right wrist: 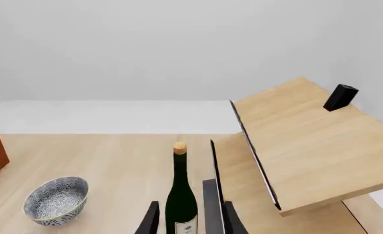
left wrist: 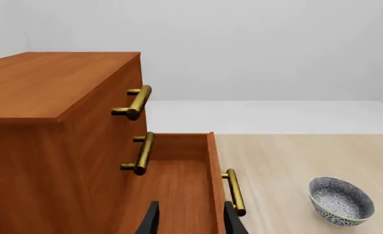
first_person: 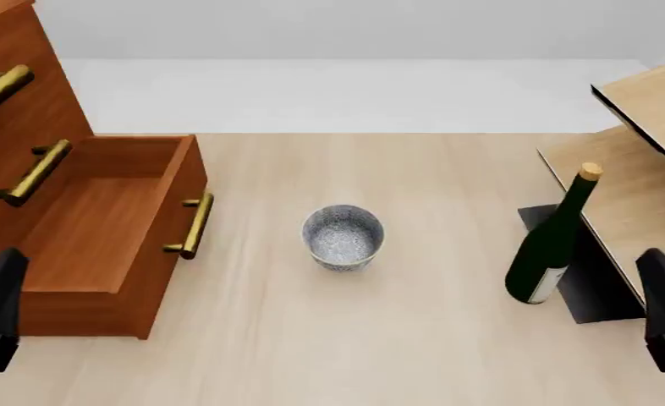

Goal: Put the wine bottle in the bottom drawer of the cabinet.

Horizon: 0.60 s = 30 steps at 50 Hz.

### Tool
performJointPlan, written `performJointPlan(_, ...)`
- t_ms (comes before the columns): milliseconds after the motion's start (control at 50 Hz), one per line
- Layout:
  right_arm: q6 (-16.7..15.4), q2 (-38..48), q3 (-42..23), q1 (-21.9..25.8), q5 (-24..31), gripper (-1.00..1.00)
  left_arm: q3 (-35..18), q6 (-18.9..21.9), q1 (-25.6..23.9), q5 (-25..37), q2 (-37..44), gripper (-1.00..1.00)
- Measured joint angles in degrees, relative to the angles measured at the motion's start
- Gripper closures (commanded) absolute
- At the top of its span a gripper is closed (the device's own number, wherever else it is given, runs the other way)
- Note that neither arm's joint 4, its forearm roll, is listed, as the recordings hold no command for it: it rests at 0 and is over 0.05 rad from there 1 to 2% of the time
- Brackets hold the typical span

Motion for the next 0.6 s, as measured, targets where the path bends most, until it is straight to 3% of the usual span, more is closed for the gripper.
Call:
performJointPlan(380, -0.4, 0.9, -0.1, 0.4, -0.7, -1.0, -1.3, 0.5, -0.3, -0.1, 1.1, -1.0)
performJointPlan(600, -0.3, 1.2, -0.2, 1.3, -1.0, -1.0, -7.5, 1.0, 1.3, 2.2, 3.8, -1.0)
